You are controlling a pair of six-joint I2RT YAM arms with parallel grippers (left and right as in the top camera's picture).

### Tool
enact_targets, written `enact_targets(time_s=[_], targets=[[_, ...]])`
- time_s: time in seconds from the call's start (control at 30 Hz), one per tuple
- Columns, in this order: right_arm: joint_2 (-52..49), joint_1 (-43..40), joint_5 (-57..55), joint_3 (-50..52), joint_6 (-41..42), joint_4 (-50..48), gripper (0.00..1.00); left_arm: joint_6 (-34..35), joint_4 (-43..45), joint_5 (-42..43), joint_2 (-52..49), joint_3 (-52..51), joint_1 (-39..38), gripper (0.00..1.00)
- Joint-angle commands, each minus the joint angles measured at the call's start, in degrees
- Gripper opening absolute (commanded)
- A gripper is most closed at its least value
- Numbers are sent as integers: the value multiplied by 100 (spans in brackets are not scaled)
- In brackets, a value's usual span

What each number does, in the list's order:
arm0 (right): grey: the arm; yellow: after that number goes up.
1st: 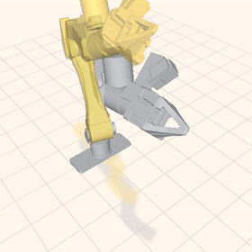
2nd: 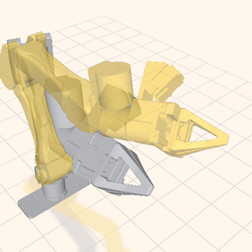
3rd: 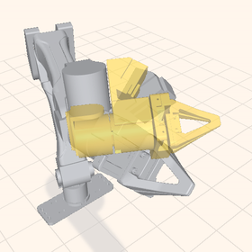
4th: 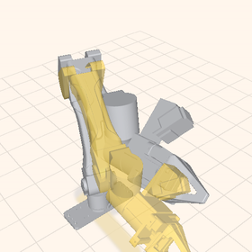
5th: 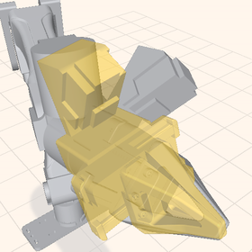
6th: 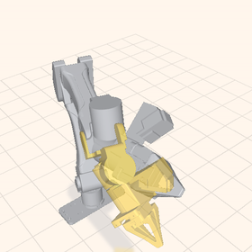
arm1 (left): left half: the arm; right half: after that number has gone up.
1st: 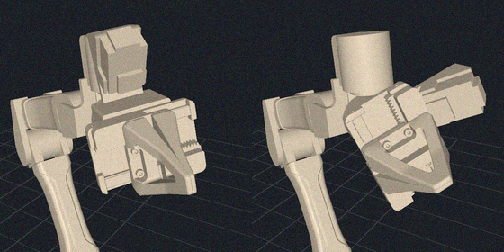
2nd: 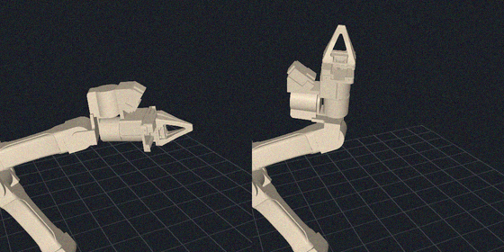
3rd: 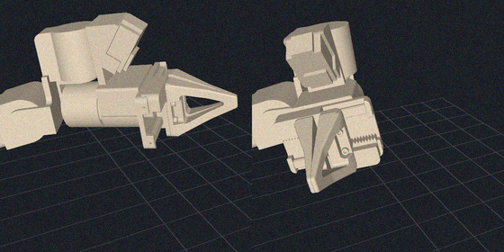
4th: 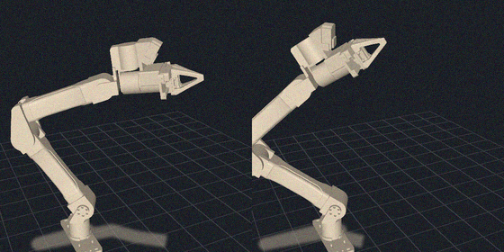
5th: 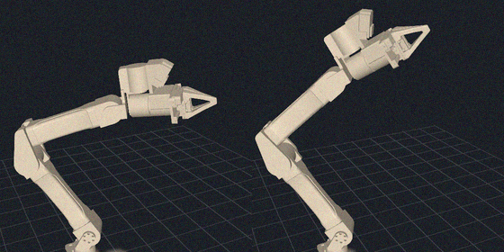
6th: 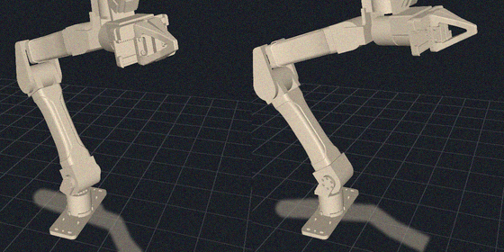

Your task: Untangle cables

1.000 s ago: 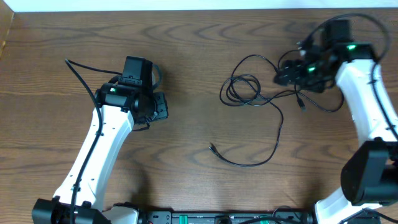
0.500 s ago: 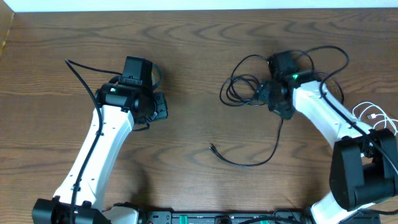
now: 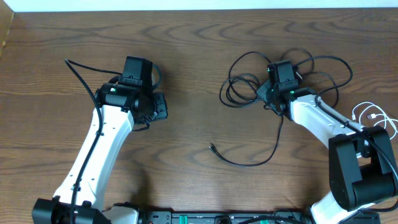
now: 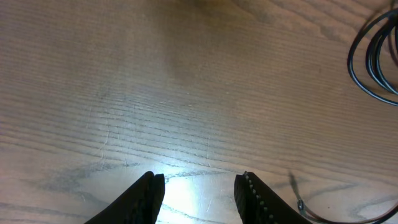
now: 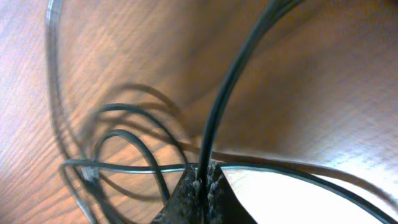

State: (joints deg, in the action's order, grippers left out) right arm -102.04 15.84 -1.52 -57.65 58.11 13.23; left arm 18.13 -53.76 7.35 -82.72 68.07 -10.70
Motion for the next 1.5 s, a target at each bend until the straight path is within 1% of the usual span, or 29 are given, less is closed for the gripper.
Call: enact_targets(time_s=[0.0, 0.07, 0.13, 0.2, 0.3, 0.37, 0.43, 0.47, 0.53, 0.6, 0.67, 0.7, 0.73, 0.8, 0.83, 0.9, 1.0, 1.07, 1.13, 1.23, 1.3, 1.43, 1.47], targets=[[13, 35, 1156, -7, -1250, -520, 1, -31, -20, -52, 42, 48, 2, 42], [17, 35, 2033, -142, -1937, -813, 1, -31, -17, -52, 42, 48, 2, 42], [31, 35, 2697, -420, -2435, -702, 1, -31, -17, -52, 42, 48, 2, 42], [81, 35, 3335, -1119, -3034, 59, 1, -31, -17, -52, 42, 48, 2, 42], [103, 39, 3407, -1993, -3471, 1191, 1, -31, -15, -52, 42, 48, 2, 42], [103, 39, 3355, -3023, -4035, 2435, 1, -31, -15, -55, 42, 48, 2, 42], [103, 39, 3051, -3637, -4197, 3141, 1, -31, -13, -52, 42, 48, 2, 42], [103, 33, 2715, -4177, -4297, 3757, 1, -31, -13, -52, 42, 48, 2, 42], [103, 15, 2522, -4798, -4522, 4439, 1, -31, -13, -52, 42, 48, 2, 42], [103, 11, 2520, -5211, -4756, 4896, 1, -31, -11, -52, 42, 48, 2, 42], [103, 13, 2520, -5759, -5149, 5582, 1, -31, 57, -31, 42, 48, 2, 42], [103, 13, 2518, -5831, -5211, 5694, 1, -31, 83, 0, 42, 48, 2, 43], [103, 13, 2509, -5984, -5316, 5930, 1, -31, 151, 181, 42, 48, 2, 46], [103, 13, 2498, -6015, -5307, 5963, 1, -33, 275, 562, 42, 48, 2, 48], [101, 13, 2500, -6011, -5305, 5890, 1, -33, 426, 1003, 42, 48, 0, 49], [98, 13, 2710, -6004, -5302, 5694, 1, -35, 638, 1523, 42, 48, 0, 53], [98, 13, 3657, -6004, -5296, 5254, 1, -131, 938, 2260, 42, 48, -4, 63], [98, 13, 4183, -6004, -5075, 4931, 1, -446, 1088, 2721, 42, 48, -46, 68], [98, 13, 4398, -6004, -4813, 4656, 1, -675, 1128, 2824, 42, 48, -173, 73], [98, 13, 4857, -6004, -4590, 4360, 1, -1034, 1128, 2824, 37, 48, -459, 74], [98, 13, 5272, -6004, -4463, 4155, 1, -1106, 1145, 2824, 37, 48, -660, 75], [98, 13, 5305, -6004, -4024, 3845, 1, -1106, 1303, 2798, 37, 48, -890, 74], [101, 13, 5473, -6004, -3873, 3716, 1, -1104, 1366, 2774, 37, 48, -931, 74]])
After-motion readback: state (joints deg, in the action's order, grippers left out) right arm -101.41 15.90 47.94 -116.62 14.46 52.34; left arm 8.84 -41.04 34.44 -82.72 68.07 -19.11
